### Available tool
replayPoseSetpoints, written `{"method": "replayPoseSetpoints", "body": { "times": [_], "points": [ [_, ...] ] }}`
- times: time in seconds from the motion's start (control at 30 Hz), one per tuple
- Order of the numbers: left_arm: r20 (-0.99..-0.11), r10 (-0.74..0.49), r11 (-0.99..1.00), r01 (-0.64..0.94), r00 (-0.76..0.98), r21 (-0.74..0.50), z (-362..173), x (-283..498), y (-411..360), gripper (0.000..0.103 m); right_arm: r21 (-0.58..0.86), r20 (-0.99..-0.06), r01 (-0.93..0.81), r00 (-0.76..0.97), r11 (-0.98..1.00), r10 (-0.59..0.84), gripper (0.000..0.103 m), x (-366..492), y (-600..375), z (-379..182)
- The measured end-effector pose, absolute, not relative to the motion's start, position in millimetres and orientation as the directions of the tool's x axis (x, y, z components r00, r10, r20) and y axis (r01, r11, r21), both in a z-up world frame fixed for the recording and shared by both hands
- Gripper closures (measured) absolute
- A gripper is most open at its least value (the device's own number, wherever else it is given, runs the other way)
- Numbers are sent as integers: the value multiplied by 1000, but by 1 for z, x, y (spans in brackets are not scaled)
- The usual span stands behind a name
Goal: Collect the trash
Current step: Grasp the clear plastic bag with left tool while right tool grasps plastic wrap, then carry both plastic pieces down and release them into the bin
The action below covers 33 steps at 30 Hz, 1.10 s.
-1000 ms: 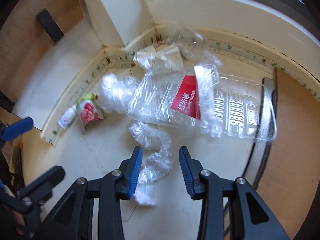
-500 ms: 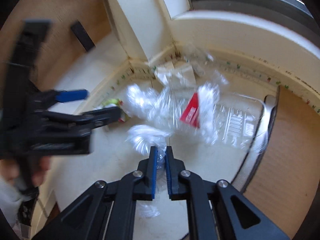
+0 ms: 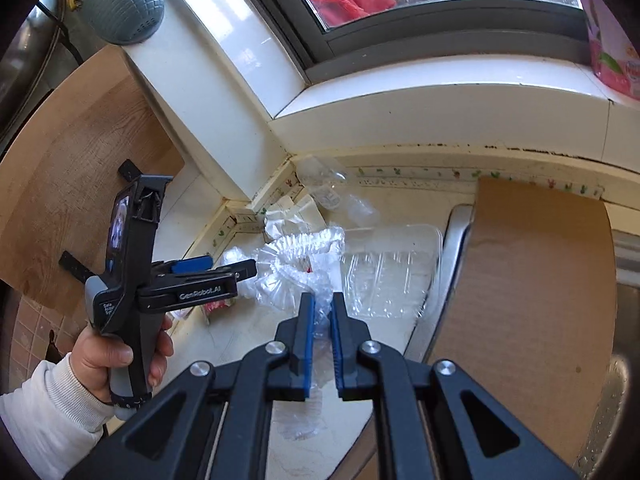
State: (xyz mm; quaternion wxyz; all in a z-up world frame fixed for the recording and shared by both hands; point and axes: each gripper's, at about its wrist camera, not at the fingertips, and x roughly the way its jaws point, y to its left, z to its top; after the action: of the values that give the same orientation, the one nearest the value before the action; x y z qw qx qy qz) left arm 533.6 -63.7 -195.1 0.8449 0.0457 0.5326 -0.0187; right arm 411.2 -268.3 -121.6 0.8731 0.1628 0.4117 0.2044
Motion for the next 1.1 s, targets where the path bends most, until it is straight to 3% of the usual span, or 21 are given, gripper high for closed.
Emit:
{"method": "replayPoseSetpoints", "body": {
  "times": [0.07,0.27,0.6,1.1],
  "points": [
    [-909,18,994,86,417,59,-201,534,-68,53,450,-655,-218,578,866,486,95,407,-271,-122],
    [-887,42,994,68,459,82,-195,522,-73,69,451,-657,-210,580,868,482,95,396,-272,-121],
    [-829,-31,996,87,559,21,-123,449,-73,71,458,-626,-223,607,861,490,95,356,-261,-95],
    [-755,-139,981,191,640,-18,-44,212,-20,71,432,-611,-241,630,869,479,95,195,-190,-57]
  ]
}}
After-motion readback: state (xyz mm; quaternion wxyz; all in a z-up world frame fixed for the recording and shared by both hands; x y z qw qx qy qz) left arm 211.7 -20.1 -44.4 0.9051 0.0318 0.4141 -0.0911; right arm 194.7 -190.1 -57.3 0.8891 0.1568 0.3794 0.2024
